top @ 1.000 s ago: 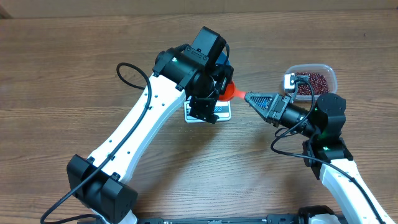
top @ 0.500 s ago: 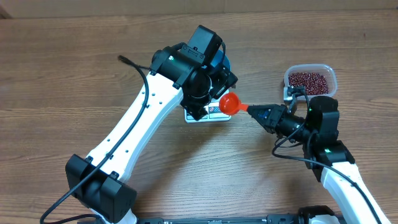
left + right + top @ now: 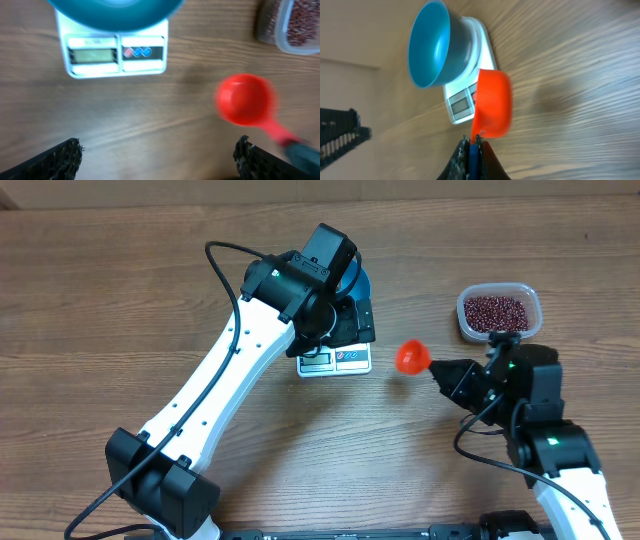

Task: Scoop item into bowl and weigh 150g on scale
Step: 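Open the left gripper and pull the scoop right with the right gripper, then move the left gripper down toward the scale's front buttons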

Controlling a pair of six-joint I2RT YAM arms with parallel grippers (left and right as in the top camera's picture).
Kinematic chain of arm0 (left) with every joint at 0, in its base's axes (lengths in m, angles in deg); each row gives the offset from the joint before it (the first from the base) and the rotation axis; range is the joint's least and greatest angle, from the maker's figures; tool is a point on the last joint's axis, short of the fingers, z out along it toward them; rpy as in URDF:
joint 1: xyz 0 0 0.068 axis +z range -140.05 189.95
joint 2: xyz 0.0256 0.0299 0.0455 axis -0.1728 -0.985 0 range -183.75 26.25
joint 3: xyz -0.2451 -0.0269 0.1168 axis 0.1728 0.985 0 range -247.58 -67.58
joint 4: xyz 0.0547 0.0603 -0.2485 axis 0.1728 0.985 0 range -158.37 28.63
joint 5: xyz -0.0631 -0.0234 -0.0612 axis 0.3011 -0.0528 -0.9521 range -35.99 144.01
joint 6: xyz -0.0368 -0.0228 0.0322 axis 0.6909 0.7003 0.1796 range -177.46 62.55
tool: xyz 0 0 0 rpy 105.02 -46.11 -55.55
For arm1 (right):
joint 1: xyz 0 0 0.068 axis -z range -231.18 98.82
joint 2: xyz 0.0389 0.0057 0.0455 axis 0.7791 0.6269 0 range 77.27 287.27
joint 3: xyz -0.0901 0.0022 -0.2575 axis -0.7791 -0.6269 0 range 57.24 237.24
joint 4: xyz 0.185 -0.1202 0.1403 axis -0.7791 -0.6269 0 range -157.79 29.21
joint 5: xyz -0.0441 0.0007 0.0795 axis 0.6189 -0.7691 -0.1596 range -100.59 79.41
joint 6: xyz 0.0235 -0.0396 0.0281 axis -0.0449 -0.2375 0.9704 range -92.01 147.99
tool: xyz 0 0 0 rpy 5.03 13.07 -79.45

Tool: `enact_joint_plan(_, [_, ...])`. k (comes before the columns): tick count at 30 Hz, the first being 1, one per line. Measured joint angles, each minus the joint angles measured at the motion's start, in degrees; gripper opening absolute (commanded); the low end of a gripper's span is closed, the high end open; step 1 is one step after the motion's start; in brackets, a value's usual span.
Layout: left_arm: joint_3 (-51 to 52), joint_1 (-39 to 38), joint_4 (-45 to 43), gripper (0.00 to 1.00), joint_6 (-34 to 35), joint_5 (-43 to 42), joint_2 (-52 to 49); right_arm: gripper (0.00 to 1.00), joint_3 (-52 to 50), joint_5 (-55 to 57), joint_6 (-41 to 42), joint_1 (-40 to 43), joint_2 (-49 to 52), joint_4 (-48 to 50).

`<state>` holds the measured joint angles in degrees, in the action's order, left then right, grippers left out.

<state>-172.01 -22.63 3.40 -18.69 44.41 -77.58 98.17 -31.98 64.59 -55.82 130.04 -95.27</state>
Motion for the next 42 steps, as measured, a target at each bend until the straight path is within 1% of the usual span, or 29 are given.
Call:
enact_joint_plan(2, [0.00, 0.00, 0.02, 0.98, -1.38, 2.12, 0.00, 0.04, 2.86, 3.74, -1.22, 0.00, -0.46, -4.59])
enact_joint_plan(3, [0.00, 0.00, 0.02, 0.95, -1.68, 2.64, 0.00, 0.04, 4.11, 5.62, -1.64, 0.00, -0.59, -6.47])
enact_joint_plan(4, [0.00, 0.00, 0.07, 0.88, -1.90, 3.21, 0.00, 0.04, 5.57, 7.74, -2.08, 0.00, -0.72, -8.87])
enact_joint_plan(6, [0.00, 0.00, 0.28, 0.60, -2.73, 4.09, 0.00, 0.04, 7.87, 11.39, -2.58, 0.00, -0.83, -11.69])
enact_joint_plan(9, [0.00, 0.00, 0.46, 0.25, -2.99, 4.70, 0.00, 0.04, 10.69, 15.08, -3.06, 0.00, -0.87, -14.84])
enact_joint_plan(11, [0.00, 0.00, 0.48, 0.04, -3.54, 5.11, 0.00, 0.04, 12.33, 16.52, -3.30, 0.00, -0.87, -16.04])
enact_joint_plan(16, [0.00, 0.00, 0.92, 0.04, -4.50, 5.42, 0.00, 0.04, 15.78, 18.25, -3.43, 0.00, -0.87, -18.56])
enact_joint_plan(22, [0.00, -0.02, 1.07, 0.04, -7.85, 6.08, 0.00, 0.04, 16.83, 18.88, -3.48, 0.00, -0.87, -18.88])
enact_joint_plan(28, [0.00, -1.68, 0.98, 0.05, -10.40, 11.13, 0.09, 0.04, 16.83, 18.91, -3.58, 0.00, -0.87, -19.32])
enact_joint_plan(33, [0.00, -5.60, -0.87, 0.05, -15.61, 13.79, 2.32, 0.04, 16.83, 18.88, -3.61, 0.00, -0.87, -20.20])
enact_joint_plan(37, [0.00, -8.57, -2.16, 0.05, -21.05, 14.69, 6.60, 0.04, 16.83, 18.86, -3.61, 0.00, -0.87, -21.31])
enact_joint_plan(42, [0.35, -10.08, -4.35, 0.05, -26.03, 15.06, 11.85, 0.04, 16.83, 18.88, -3.61, 0.00, -0.87, -21.66])
